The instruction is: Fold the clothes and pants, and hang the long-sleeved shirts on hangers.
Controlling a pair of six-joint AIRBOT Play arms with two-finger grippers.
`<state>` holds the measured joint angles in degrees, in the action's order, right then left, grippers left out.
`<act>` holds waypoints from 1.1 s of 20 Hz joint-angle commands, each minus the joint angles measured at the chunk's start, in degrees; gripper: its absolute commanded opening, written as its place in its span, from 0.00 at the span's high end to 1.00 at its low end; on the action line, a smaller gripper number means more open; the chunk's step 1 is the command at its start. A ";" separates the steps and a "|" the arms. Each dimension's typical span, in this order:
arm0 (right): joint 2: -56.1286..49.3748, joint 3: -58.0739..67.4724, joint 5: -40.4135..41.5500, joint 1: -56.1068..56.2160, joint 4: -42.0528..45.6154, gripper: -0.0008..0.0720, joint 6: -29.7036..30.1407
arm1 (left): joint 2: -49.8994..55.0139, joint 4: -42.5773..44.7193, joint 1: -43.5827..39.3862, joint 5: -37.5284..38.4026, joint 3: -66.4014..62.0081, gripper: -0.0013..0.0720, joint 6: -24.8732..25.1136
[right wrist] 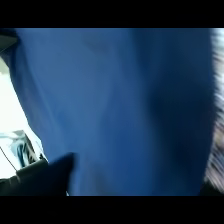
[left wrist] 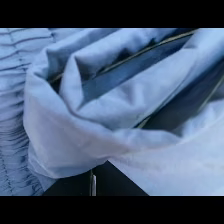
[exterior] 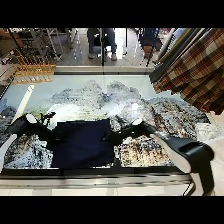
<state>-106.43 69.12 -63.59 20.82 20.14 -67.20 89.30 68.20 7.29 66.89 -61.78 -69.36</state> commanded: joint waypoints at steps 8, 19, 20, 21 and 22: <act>7.61 17.00 -8.55 -7.34 4.33 0.98 -6.64 | -17.29 -12.17 1.38 18.36 -11.76 0.97 1.22; 40.26 17.00 -31.28 -74.93 22.12 0.98 -18.29 | -30.91 -9.07 1.40 19.06 -12.55 0.97 1.22; 40.96 16.98 -34.82 -82.42 25.29 0.98 -16.39 | -30.18 -9.05 1.40 19.45 -12.50 0.97 1.22; 41.07 16.70 -38.64 -89.00 29.70 0.98 -14.58 | -29.57 -9.07 1.40 19.54 -12.48 0.97 1.22; 41.07 15.61 -41.97 -93.92 34.40 0.98 -12.68 | -28.87 -9.09 1.40 19.47 -12.48 0.97 1.22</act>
<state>-67.68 85.67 -94.48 -55.70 42.94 -83.55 59.35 59.11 8.64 85.84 -74.24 -68.18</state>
